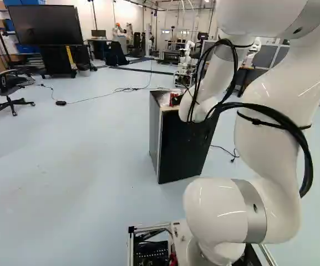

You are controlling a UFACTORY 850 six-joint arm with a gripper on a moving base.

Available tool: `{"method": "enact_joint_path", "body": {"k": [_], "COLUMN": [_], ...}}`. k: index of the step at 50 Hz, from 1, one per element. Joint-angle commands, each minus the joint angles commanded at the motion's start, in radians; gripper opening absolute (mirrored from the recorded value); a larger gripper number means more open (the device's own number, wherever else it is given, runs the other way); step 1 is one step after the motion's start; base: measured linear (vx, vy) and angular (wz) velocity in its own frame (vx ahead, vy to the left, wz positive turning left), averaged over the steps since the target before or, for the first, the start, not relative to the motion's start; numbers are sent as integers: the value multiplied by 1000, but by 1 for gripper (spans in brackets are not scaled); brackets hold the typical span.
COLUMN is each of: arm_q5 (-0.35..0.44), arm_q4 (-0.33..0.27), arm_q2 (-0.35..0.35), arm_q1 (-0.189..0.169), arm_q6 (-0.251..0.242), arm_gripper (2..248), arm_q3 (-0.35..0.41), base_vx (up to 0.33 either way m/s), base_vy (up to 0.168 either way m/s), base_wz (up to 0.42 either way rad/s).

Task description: Grab a drink from the fridge

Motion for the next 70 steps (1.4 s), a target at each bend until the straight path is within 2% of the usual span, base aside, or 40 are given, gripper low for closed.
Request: {"method": "enact_joint_path", "body": {"k": [27, 40, 55, 70], "arm_q5": [283, 418, 539, 594], "arm_q4": [109, 176, 279, 364], "arm_q2": [60, 66, 25, -43], "arm_q1": [54, 80, 113, 147], "arm_q6": [0, 0, 0, 0], "arm_gripper": [247, 247, 247, 247], "arm_q3": [69, 75, 30, -39], "base_vx": [0, 0, 0, 0], "base_vy": [0, 0, 0, 0], "base_wz": [0, 0, 0, 0]}}
